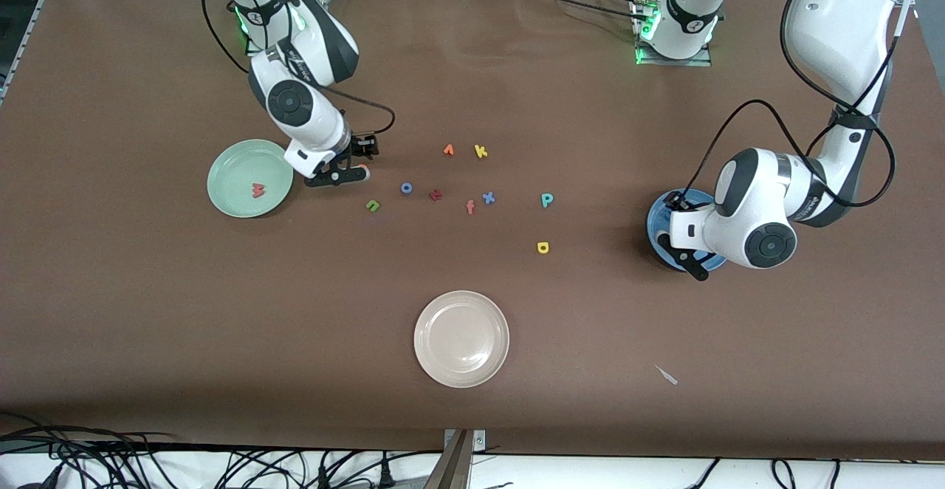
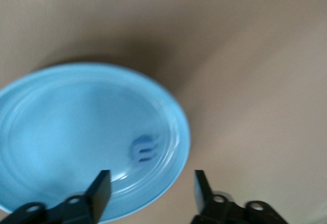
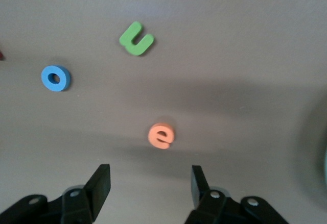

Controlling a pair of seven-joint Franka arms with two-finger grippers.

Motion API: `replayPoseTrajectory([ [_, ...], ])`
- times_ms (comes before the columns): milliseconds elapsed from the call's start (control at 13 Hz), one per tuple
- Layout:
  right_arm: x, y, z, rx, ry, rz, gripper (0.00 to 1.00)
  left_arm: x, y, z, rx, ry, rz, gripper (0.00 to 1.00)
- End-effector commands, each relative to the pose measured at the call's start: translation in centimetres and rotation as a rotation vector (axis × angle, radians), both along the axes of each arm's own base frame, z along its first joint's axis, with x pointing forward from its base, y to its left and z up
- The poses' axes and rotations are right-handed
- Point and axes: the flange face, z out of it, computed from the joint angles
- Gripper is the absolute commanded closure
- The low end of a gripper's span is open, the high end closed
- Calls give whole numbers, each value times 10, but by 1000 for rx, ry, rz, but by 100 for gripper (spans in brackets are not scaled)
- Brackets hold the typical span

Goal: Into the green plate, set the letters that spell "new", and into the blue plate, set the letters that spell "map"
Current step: 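Carry the w to the green plate while the left gripper carries E to blue, then grasp the orange e with the right gripper while the left gripper grasps the p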

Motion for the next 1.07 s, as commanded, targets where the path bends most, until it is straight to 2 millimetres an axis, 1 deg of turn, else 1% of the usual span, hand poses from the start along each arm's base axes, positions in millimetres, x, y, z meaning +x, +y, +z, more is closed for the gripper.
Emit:
replayPoseTrajectory([
  [0,-25,4,-17,-23,-52,-37,30,1,-52,15,26,-56,236,0],
  [77,-26,5,-18,-39,-62,-30,34,-2,-67,18,43,-70,298,0],
  [230,-30,9,-28,-75,-90,-44,34,-7,-92,25,69,-74,386,0],
  [307,-33,13,-34,-101,-111,-41,34,-9,-107,28,81,-99,465,0],
  [383,-36,14,-43,-129,-132,-44,34,-17,-125,26,84,-124,534,0],
  [460,-35,14,-44,-143,-164,-74,34,-26,-137,24,79,-157,587,0],
  [537,-33,16,-48,-137,-177,-107,34,-37,-145,23,76,-185,629,0],
  [613,-30,16,-48,-117,-185,-129,34,-49,-151,19,79,-201,674,0],
  [767,-23,9,-51,-97,-189,-151,34,-78,-180,4,85,-244,844,0],
  [843,-22,9,-50,-91,-192,-156,35,-89,-194,-5,96,-280,869,0],
  [920,-21,9,-50,-87,-195,-160,37,-95,-202,-12,117,-294,880,0],
  [997,-21,10,-50,-77,-197,-160,44,-103,-214,-19,134,-300,885,0],
])
